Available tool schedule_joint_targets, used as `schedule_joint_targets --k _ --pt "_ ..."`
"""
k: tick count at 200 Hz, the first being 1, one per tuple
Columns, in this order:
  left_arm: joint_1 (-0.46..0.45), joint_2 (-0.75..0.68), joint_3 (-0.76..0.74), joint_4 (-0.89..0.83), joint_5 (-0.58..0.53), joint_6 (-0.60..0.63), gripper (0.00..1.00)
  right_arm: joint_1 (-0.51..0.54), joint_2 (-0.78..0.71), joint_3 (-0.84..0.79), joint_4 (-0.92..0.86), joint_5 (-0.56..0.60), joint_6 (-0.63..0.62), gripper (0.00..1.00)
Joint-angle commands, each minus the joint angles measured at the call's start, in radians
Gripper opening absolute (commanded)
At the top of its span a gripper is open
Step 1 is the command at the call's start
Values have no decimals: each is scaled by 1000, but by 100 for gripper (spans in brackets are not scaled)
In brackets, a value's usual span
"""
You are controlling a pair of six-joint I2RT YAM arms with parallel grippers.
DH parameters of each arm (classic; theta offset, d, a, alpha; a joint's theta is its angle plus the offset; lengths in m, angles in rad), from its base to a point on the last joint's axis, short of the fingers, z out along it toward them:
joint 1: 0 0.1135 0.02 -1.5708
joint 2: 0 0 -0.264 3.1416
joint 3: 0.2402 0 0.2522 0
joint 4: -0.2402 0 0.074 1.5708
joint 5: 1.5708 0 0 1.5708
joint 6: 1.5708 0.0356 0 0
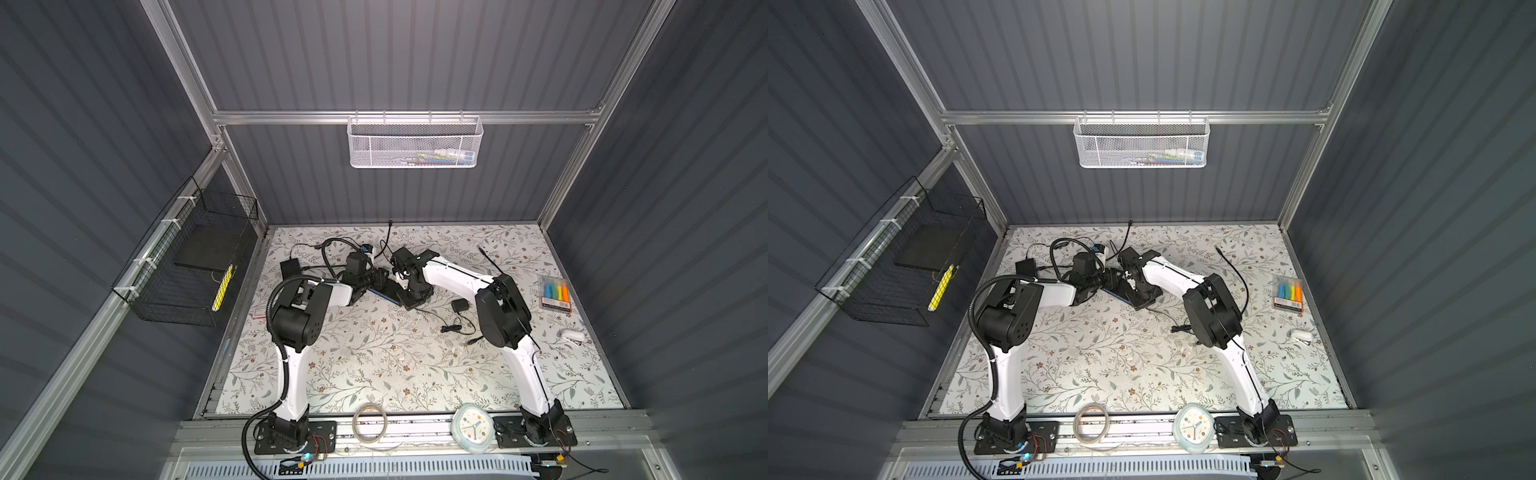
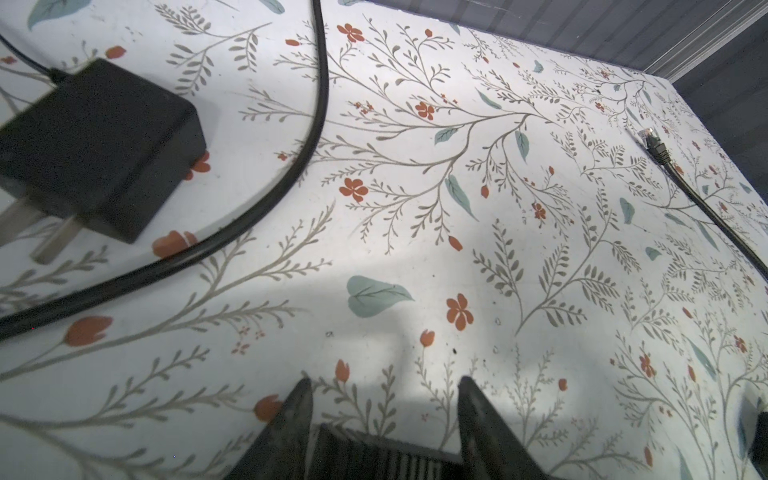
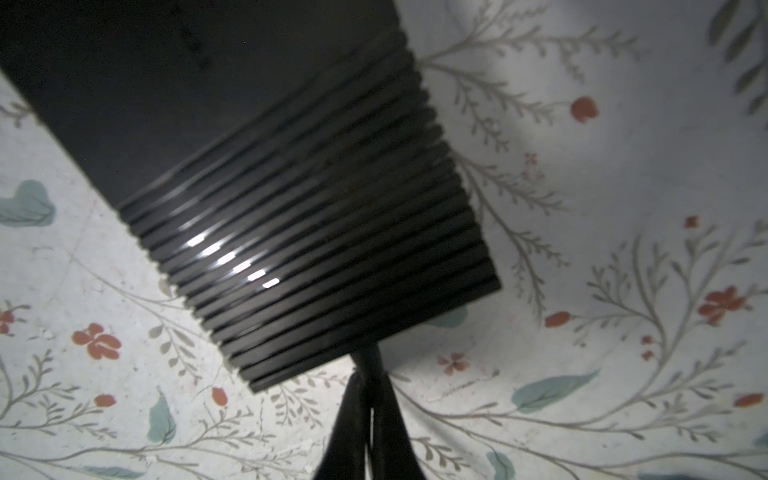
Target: Insert the plug into the switch port
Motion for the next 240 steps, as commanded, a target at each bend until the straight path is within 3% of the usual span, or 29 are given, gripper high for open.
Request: schedule_joint_targets --k 1,60,180,240 --pt "-110 104 -67 -248 102 -43 55 58 -4 98 400 -148 -15 0" --pt "-114 100 -63 -253 104 -38 55 56 26 176 347 -186 -78 0" --pt "-113 94 -58 -250 135 -32 55 42 0 -9 452 -191 -132 0" --pt "-121 106 -51 -244 138 -41 55 38 -23 33 450 -212 -119 0"
